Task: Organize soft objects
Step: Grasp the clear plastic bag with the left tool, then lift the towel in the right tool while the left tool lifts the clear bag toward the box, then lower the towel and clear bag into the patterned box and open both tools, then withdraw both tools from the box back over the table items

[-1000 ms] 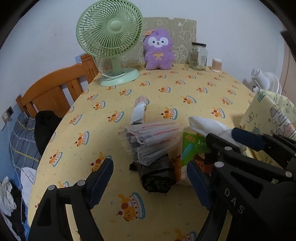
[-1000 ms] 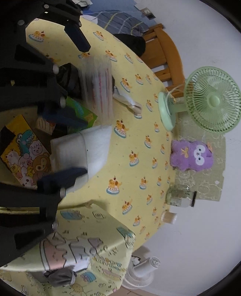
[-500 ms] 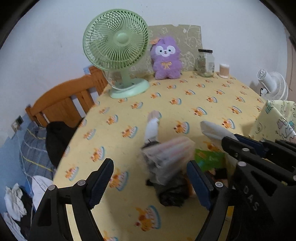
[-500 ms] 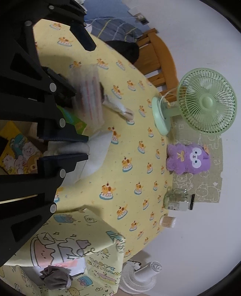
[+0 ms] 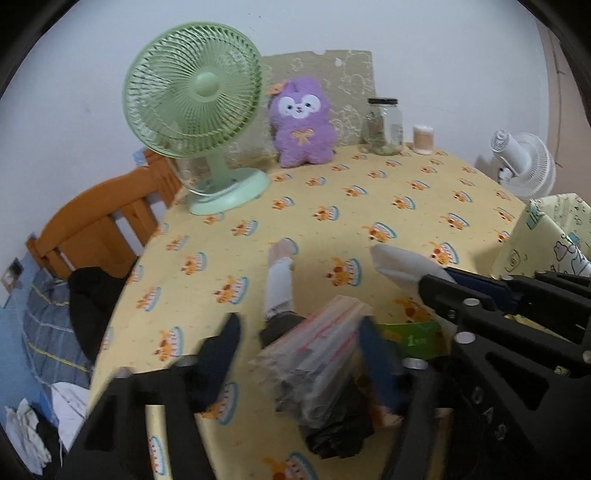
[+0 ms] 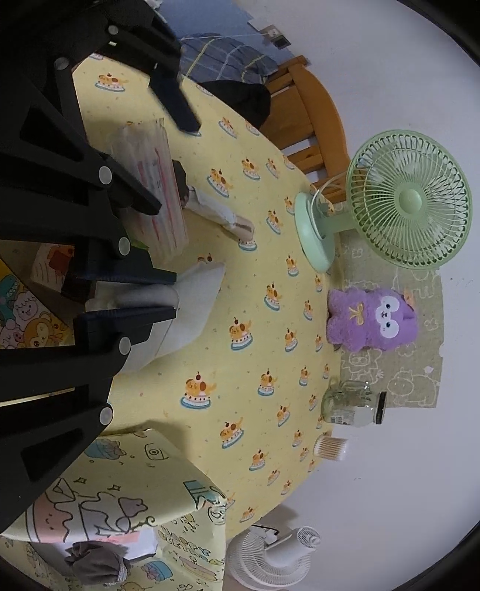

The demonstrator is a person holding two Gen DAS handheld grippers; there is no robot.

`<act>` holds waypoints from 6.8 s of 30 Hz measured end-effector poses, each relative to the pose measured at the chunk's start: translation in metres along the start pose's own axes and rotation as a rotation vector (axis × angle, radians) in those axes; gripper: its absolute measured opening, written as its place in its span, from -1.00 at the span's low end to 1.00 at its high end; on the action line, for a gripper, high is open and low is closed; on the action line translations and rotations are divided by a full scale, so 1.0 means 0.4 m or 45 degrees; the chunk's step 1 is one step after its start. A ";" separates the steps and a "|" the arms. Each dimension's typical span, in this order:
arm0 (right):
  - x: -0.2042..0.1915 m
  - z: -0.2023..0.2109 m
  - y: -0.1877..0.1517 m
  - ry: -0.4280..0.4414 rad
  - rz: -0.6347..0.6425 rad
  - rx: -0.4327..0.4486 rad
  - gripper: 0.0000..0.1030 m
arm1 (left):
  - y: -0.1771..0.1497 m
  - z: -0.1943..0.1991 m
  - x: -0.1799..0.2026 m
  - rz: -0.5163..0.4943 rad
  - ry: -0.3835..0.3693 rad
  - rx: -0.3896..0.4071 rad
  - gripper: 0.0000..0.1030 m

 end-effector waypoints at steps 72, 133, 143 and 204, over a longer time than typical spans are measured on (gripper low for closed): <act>0.076 0.407 0.117 0.035 0.011 0.338 -0.73 | 0.148 0.354 0.123 0.122 -0.013 0.280 -0.80; 0.532 0.298 -0.030 -0.203 -0.287 0.124 -0.73 | 0.138 0.143 0.562 -0.124 -0.340 0.025 0.14; 0.508 0.269 -0.034 -0.167 -0.277 0.074 -0.46 | 0.124 0.142 0.546 -0.130 -0.325 -0.008 0.31; 0.178 0.459 0.021 -0.189 -0.098 0.341 1.00 | 0.096 0.381 0.235 0.073 -0.182 0.257 0.76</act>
Point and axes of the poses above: each gripper's, at about its wrist camera, not at the fingertips, and z roughly against the way its jaws point, x to its right, y to its top, the point moved 5 cm from there along -z, roughly the way its jaws point, and after that the axes turned 9 degrees about x, right-handed, at the moved point
